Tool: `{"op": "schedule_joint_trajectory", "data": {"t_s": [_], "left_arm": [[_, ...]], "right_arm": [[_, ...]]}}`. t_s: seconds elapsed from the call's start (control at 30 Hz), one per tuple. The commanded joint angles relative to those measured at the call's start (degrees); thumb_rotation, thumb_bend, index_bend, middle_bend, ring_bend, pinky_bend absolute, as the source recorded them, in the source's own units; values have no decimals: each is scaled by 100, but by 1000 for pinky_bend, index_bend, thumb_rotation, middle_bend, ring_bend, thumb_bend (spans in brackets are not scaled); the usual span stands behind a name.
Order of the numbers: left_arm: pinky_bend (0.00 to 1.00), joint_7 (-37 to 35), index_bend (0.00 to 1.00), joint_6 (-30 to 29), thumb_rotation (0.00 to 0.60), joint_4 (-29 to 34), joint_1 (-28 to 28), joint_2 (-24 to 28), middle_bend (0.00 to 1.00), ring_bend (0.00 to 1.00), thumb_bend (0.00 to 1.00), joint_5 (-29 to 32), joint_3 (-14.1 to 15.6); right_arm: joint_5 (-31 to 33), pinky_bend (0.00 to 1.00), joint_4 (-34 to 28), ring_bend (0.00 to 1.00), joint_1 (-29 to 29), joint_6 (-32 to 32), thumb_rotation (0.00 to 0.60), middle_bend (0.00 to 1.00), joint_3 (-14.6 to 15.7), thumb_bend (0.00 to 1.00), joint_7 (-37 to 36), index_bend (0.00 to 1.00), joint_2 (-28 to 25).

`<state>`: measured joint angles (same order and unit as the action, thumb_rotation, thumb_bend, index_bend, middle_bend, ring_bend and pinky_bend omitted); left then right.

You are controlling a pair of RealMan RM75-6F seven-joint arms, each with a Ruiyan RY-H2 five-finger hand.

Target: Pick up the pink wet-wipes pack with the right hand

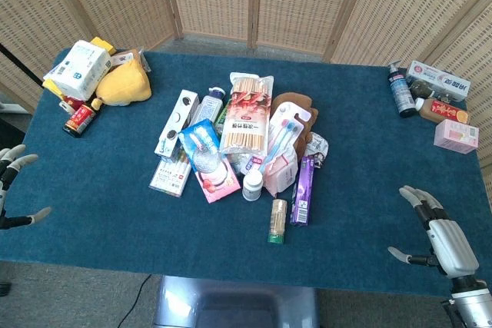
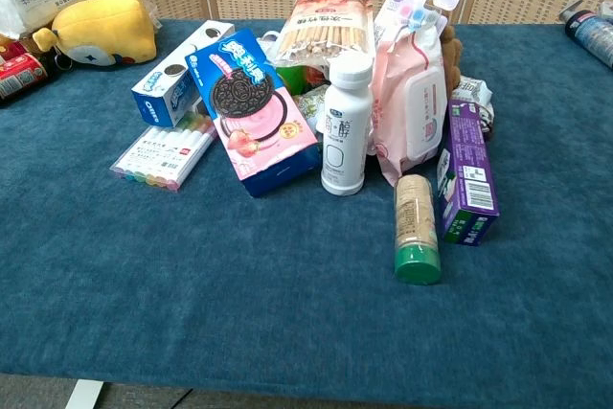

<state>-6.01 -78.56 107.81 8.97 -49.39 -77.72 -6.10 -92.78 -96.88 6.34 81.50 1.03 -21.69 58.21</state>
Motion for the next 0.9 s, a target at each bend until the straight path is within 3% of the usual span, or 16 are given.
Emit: {"op": "schedule_joint_trajectory", "data": {"t_s": [0.03, 0.33, 0.9], "left_arm": [[0, 2, 198, -2, 600, -1, -1, 0, 0, 0, 0, -2, 2], [0, 33, 200, 29, 600, -8, 31, -28, 0, 0, 0, 19, -11], [0, 292, 201, 23, 600, 21, 55, -131, 0, 0, 0, 102, -13]], "right_arm": [[-7, 0, 5, 0, 14, -26, 600, 0, 15, 0, -62, 0, -10], [54, 0, 38, 0, 173, -273, 600, 0, -4, 0, -568, 0, 140], [622, 0, 181, 0, 1157, -1428, 600, 0, -554, 0, -774, 0, 972]]}}
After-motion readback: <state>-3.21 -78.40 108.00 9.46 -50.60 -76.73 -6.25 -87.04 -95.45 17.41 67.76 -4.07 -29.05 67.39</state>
